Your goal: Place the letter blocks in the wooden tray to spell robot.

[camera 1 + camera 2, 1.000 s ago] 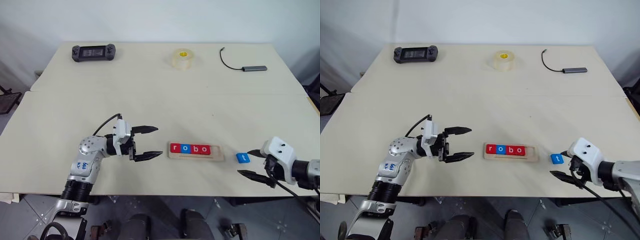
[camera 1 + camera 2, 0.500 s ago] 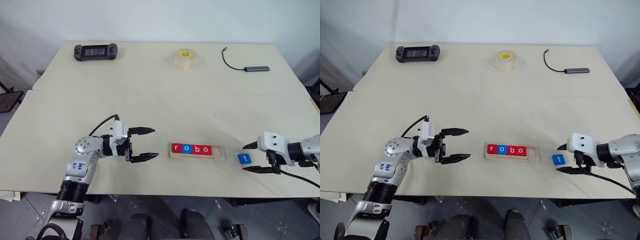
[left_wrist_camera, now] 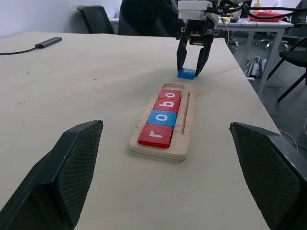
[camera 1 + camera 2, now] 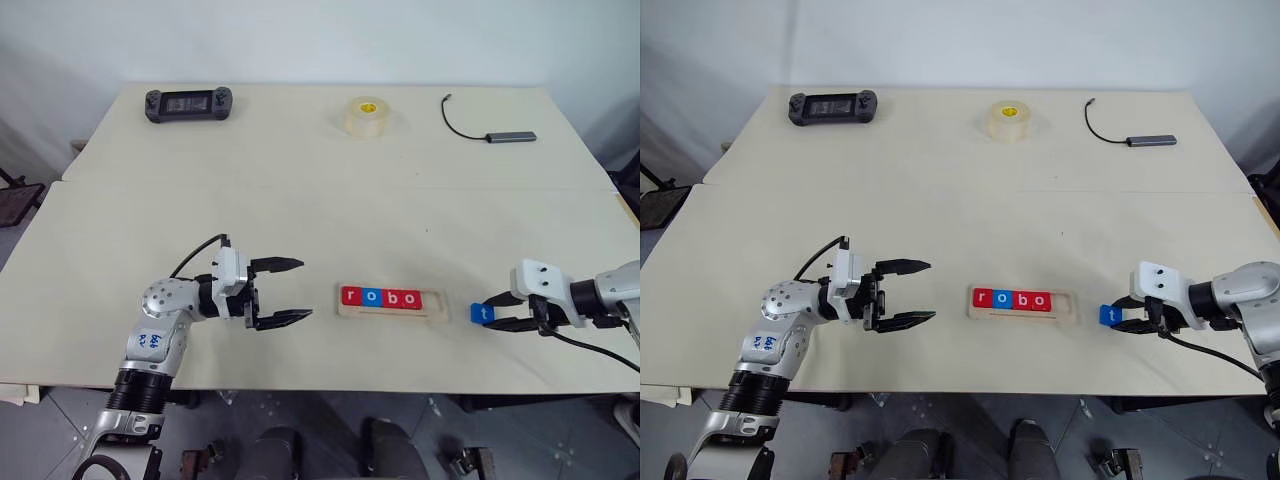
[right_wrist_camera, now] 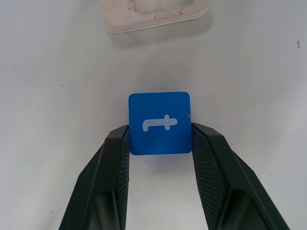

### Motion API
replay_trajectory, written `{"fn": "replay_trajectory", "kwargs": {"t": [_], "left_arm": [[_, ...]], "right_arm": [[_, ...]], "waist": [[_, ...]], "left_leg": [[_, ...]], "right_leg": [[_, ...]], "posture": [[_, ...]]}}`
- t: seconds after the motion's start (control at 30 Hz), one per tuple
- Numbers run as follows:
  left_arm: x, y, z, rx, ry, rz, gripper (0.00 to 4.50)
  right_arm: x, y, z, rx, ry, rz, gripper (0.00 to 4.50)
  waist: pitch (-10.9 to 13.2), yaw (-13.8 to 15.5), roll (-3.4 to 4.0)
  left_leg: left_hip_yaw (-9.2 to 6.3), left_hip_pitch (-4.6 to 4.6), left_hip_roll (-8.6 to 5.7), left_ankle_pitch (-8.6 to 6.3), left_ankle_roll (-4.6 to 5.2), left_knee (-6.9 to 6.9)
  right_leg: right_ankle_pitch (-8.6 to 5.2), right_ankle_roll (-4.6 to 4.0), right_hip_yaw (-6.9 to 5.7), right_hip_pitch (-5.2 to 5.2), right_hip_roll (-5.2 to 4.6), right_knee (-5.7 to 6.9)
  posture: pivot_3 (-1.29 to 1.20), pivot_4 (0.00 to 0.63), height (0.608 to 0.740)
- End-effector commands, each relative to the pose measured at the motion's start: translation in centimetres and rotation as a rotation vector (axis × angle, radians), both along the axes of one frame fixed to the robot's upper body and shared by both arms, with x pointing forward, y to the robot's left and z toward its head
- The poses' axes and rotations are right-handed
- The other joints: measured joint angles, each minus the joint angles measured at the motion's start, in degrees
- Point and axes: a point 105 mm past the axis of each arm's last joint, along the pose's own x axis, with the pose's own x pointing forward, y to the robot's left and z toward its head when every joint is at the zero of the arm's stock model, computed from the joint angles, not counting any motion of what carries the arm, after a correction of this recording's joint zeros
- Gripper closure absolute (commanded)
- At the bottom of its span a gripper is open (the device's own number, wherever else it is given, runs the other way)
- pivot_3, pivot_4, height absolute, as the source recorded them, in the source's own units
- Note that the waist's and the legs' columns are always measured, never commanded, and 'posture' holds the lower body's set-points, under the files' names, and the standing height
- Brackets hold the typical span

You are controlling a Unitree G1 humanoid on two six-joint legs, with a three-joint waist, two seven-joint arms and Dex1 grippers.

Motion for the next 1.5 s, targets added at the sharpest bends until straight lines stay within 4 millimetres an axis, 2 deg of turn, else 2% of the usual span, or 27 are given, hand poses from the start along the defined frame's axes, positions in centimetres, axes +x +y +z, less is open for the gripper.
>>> {"fn": "replay_trajectory", "kwargs": {"t": [0.03, 0.17, 0.3, 0.57, 0.9, 1.17, 1.2, 1.3, 1.33, 1.4, 1.5], "left_arm": [[-0.1, 0.5, 0.0, -0.013, -0.017, 0.008, 0.0], [-0.1, 0.5, -0.2, -0.017, -0.017, 0.008, 0.0], [-0.1, 0.3, -0.2, -0.025, -0.016, 0.008, 0.0], [-0.2, 0.1, 0.1, -0.03, -0.022, 0.018, 0.0], [-0.4, -0.3, 0.9, -0.037, -0.03, 0.022, 0.0], [-0.4, -0.6, 1.3, -0.037, -0.029, 0.023, 0.0], [-0.4, -0.6, 1.3, -0.037, -0.029, 0.023, 0.0], [-0.4, -0.6, 1.4, -0.036, -0.026, 0.024, 0.0], [-0.4, -0.6, 1.4, -0.035, -0.025, 0.024, 0.0], [-0.4, -0.6, 1.4, -0.035, -0.024, 0.023, 0.0], [-0.4, -0.6, 1.4, -0.036, -0.022, 0.017, 0.0]], "right_arm": [[0.4, 1.8, 3.2, 0.01, -0.042, 0.042, 3.05], [0.6, 4.4, 4.1, 0.027, -0.035, 0.08, 3.05], [1.1, 6.3, 3.7, 0.025, -0.024, 0.101, 3.05], [1.6, 7.0, 2.4, 0.006, -0.021, 0.106, 3.05], [1.8, 6.5, 1.5, -0.008, -0.008, 0.092, 3.05], [1.6, 6.5, 2.7, 0.06, -0.037, 0.068, 0.22], [1.4, 6.4, 2.9, 0.067, -0.036, 0.063, 0.03], [0.8, 5.2, 3.4, 0.078, -0.039, 0.027, 0.03], [0.7, 4.7, 3.4, 0.074, -0.044, 0.01, 0.22], [0.6, 3.9, 3.2, 0.065, -0.038, -0.022, 0.69], [0.9, 3.2, 2.6, 0.051, -0.045, -0.059, 1.74]], "waist": [[0.0, -0.13, 0.01], [0.0, 0.0, 0.01], [0.0, 0.3, 0.0], [0.0, 0.36, 0.0], [0.0, 0.1, 0.01], [0.0, 0.16, 0.0], [0.01, 0.22, 0.01], [0.0, 0.41, 0.01], [0.0, 0.47, 0.0], [0.0, 0.5, 0.01], [0.0, 0.48, 0.01]], "left_leg": [[0.01, 0.0, 0.01, 0.0, -0.01, 0.0], [-0.01, -0.01, 0.05, -0.01, -0.04, 0.0], [-0.05, -0.05, 0.01, -0.01, -0.04, 0.0], [-0.05, -0.09, -0.03, -0.02, -0.03, 0.0], [-0.04, -0.09, -0.02, -0.02, -0.03, 0.0], [-0.04, -0.09, -0.03, -0.02, -0.03, 0.0], [-0.05, -0.09, -0.03, -0.02, -0.03, 0.0], [-0.06, -0.09, -0.03, -0.02, -0.03, 0.0], [-0.05, -0.09, -0.03, -0.02, -0.03, 0.0], [-0.04, -0.09, -0.03, -0.02, -0.03, 0.0], [-0.03, -0.08, -0.02, -0.02, -0.03, 0.0]], "right_leg": [[0.0, 0.0, 0.01, -0.01, 0.01, 0.0], [-0.01, -0.01, 0.0, -0.04, 0.01, -0.01], [-0.01, -0.01, -0.02, -0.03, -0.03, -0.02], [0.0, -0.01, -0.04, -0.09, -0.04, 0.01], [-0.01, -0.01, -0.04, -0.09, -0.02, 0.03], [-0.01, -0.01, -0.03, -0.09, -0.02, 0.04], [-0.01, -0.01, -0.04, -0.09, -0.02, 0.03], [-0.01, -0.01, -0.05, -0.07, -0.03, 0.02], [-0.01, -0.01, -0.04, -0.07, -0.04, 0.01], [0.0, -0.01, -0.03, -0.06, -0.03, 0.02], [-0.01, -0.01, -0.03, -0.07, -0.02, 0.03]], "posture": [[0.0, 0.15, 0.74], [0.0, 0.15, 0.74], [0.0, 0.15, 0.74], [0.0, 0.15, 0.74], [0.0, 0.15, 0.74], [0.0, 0.15, 0.74], [0.0, 0.15, 0.74], [0.0, 0.15, 0.74], [0.0, 0.15, 0.74], [0.0, 0.15, 0.74], [0.0, 0.15, 0.74]]}}
